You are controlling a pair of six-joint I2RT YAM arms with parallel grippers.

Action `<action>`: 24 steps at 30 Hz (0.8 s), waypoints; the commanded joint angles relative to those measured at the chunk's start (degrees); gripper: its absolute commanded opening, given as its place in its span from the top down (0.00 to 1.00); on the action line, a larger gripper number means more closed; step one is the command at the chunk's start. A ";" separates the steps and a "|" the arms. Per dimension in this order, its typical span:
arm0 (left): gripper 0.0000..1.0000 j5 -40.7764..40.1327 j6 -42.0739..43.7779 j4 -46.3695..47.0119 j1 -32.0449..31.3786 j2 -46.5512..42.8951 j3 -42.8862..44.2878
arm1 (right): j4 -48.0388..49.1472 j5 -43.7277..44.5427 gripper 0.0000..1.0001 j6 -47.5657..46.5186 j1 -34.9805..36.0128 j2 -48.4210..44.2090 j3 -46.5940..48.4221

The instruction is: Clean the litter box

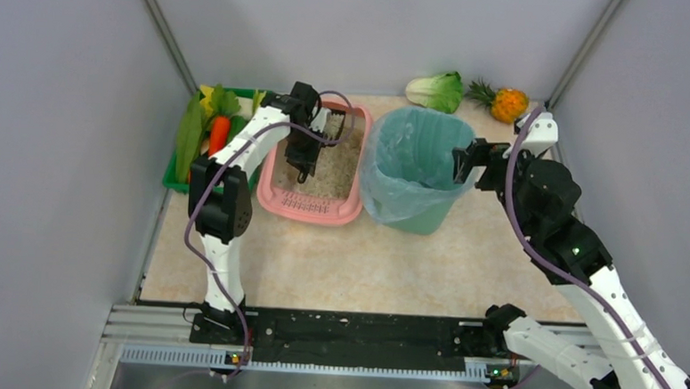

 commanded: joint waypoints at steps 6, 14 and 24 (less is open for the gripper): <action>1.00 -4.53 3.87 2.57 0.11 -11.27 -9.74 | 0.53 -1.02 0.06 2.45 0.21 -2.80 0.46; 1.00 -9.68 7.72 5.46 -0.91 -18.26 -15.88 | -0.28 -1.23 0.06 3.80 0.23 -4.13 0.53; 1.00 -10.29 8.91 19.72 -1.49 -22.51 -22.65 | -1.05 0.05 0.06 3.24 0.22 -4.86 0.98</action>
